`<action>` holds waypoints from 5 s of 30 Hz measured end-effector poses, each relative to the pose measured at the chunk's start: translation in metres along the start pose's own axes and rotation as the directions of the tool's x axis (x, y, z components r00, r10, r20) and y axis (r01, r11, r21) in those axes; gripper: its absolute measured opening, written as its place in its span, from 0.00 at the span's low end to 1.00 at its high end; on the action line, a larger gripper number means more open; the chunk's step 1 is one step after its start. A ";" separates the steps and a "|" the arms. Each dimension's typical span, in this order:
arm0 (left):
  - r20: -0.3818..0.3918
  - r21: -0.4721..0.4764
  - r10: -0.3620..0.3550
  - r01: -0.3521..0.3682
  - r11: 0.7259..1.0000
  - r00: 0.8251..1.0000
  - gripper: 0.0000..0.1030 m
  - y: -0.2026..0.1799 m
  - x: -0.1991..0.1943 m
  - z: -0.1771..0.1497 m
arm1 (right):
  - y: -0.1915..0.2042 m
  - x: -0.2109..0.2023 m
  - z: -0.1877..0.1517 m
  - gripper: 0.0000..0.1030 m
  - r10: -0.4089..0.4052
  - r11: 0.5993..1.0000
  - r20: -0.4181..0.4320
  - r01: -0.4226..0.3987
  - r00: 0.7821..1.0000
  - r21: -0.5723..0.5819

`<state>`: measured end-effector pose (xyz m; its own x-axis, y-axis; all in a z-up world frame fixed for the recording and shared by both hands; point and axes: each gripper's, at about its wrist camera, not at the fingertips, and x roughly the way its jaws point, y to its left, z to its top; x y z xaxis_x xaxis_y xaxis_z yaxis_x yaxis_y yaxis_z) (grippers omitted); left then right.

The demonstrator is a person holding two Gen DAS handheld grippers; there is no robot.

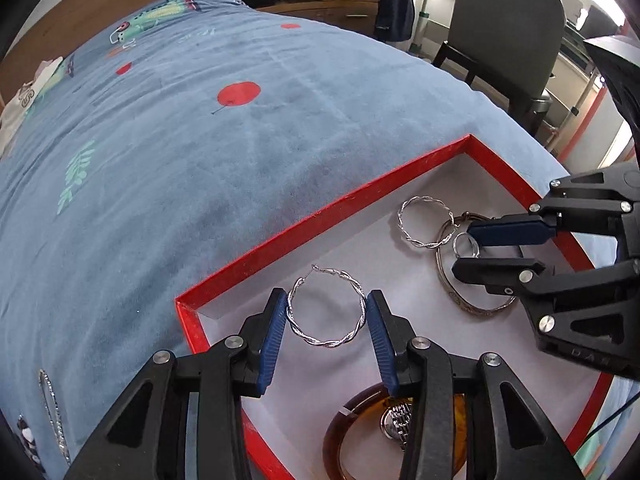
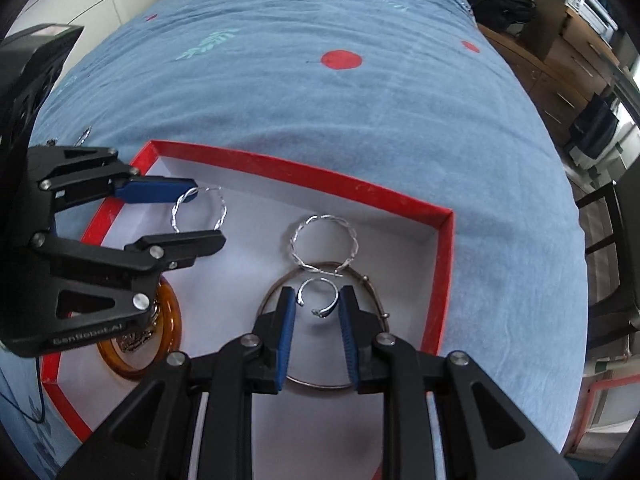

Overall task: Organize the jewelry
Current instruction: 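Open the right tool to drop the ring while the left tool releases the hoop, then move both tools back toward the dark bangle and beaded bracelet, then grasp the beaded bracelet with the right tool while the left tool grasps the dark bangle, then carry the beaded bracelet and dark bangle over the red box with both tools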

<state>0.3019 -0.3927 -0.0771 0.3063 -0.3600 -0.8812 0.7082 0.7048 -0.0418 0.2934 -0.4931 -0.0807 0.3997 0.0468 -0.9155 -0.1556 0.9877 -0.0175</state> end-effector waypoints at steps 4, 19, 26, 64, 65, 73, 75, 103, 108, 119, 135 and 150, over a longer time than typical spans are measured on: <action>0.002 0.009 0.005 -0.005 1.000 1.000 0.42 0.000 0.001 0.001 | -0.002 0.001 0.002 0.22 0.020 1.000 -0.022 -0.020 1.000 -0.016; 0.069 0.009 0.002 -0.003 1.000 0.998 0.58 0.001 -0.050 -0.007 | 0.004 -0.040 -0.005 0.30 -0.055 0.998 -0.020 0.054 0.998 -0.006; 0.180 -0.052 0.051 -0.042 0.998 0.982 0.67 0.026 -0.148 -0.042 | 0.018 -0.129 -0.031 0.30 -0.126 0.991 0.054 0.124 0.991 0.042; 0.149 -0.499 0.347 -0.233 0.834 0.926 0.75 0.287 -0.296 -0.319 | 0.293 -0.178 0.000 0.34 0.083 0.992 0.313 -0.110 0.946 0.069; 0.148 -0.500 0.343 -0.229 0.835 0.928 0.76 0.289 -0.291 -0.318 | 0.295 -0.170 0.004 0.34 0.089 0.990 0.308 -0.117 0.947 0.074; 0.140 -0.452 0.289 -0.198 0.870 0.947 0.80 0.307 -0.244 -0.299 | 0.320 -0.114 0.033 0.34 0.141 0.983 0.269 -0.168 0.953 0.079; 0.136 -0.431 0.270 -0.189 0.882 0.953 0.80 0.309 -0.231 -0.293 | 0.325 -0.101 0.041 0.34 0.156 0.980 0.258 -0.182 0.953 0.082; 0.089 -0.375 0.231 -0.183 0.909 0.969 0.84 0.347 -0.144 -0.258 | 0.373 0.058 0.137 0.42 0.370 0.901 0.123 -0.388 0.921 0.193; 0.100 -0.374 0.237 -0.184 0.909 0.966 0.75 0.354 -0.144 -0.261 | 0.379 0.073 0.149 0.43 0.367 0.903 0.103 -0.381 0.925 0.202; 0.092 -0.378 0.251 -0.200 0.904 0.963 0.75 0.358 -0.137 -0.255 | 0.398 0.082 0.152 0.43 0.266 0.941 0.088 -0.278 0.960 0.191; 0.129 -0.394 0.285 -0.214 0.894 0.950 0.74 0.344 -0.159 -0.257 | 0.372 0.062 0.133 0.15 0.299 0.932 0.132 -0.319 0.945 0.172; 0.232 -0.303 0.274 -0.199 0.932 0.933 0.74 0.250 -0.234 -0.217 | 0.296 -0.066 0.076 0.15 0.256 0.927 0.303 -0.321 0.918 0.191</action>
<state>0.2696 0.0003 0.0167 0.6280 -0.2846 -0.7243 0.4062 0.9138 -0.0069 0.2895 -0.1928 0.0051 0.6012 0.3407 -0.7229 -0.0998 0.9295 0.3551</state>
